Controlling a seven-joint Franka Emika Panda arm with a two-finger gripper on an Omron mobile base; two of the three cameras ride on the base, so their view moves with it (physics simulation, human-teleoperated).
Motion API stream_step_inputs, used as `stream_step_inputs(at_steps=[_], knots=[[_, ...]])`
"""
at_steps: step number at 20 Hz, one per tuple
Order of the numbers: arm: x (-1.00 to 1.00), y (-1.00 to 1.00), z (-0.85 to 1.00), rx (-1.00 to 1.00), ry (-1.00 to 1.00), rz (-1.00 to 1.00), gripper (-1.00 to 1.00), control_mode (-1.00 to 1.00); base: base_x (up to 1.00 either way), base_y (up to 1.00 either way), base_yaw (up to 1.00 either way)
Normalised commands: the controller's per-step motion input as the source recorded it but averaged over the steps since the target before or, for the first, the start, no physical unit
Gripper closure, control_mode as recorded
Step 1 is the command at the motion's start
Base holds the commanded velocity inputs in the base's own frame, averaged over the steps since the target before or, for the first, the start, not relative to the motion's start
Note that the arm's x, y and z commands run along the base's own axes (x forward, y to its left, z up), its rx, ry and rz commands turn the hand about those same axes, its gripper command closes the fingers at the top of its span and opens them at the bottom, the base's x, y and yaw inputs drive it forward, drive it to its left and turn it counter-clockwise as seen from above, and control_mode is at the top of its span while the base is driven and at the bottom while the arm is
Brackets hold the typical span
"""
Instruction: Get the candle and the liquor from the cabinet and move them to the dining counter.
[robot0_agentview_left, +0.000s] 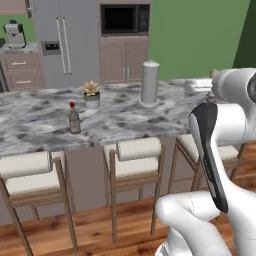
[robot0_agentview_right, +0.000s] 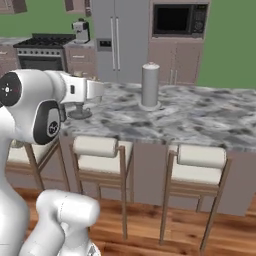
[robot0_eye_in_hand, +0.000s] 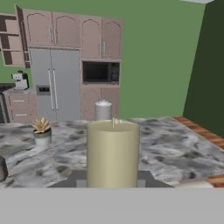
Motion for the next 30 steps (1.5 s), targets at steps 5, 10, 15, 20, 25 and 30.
stream_step_inputs(at_steps=[5, 10, 15, 20, 25, 30], knots=[[0.00, 0.00, 0.00, 0.00, 0.00, 0.00, 1.00, 1.00, 0.65, -0.30, 0.06], [0.00, 0.00, 0.00, 0.00, 0.00, 0.00, 1.00, 1.00, 0.76, -0.41, 0.10], [0.00, 0.00, 0.00, 0.00, 0.00, 0.00, 1.00, 1.00, 0.41, -0.25, 0.08], [0.07, -0.10, -0.07, 0.00, -0.01, 0.03, 1.00, -1.00, 0.00, 0.00, 0.00], [0.80, -0.21, -0.41, 0.02, -0.04, 0.50, 1.00, -1.00, 0.00, 0.00, 0.00], [1.00, -0.09, -0.75, 0.00, 0.03, 0.64, 1.00, -1.00, 0.00, 0.00, 0.00]])
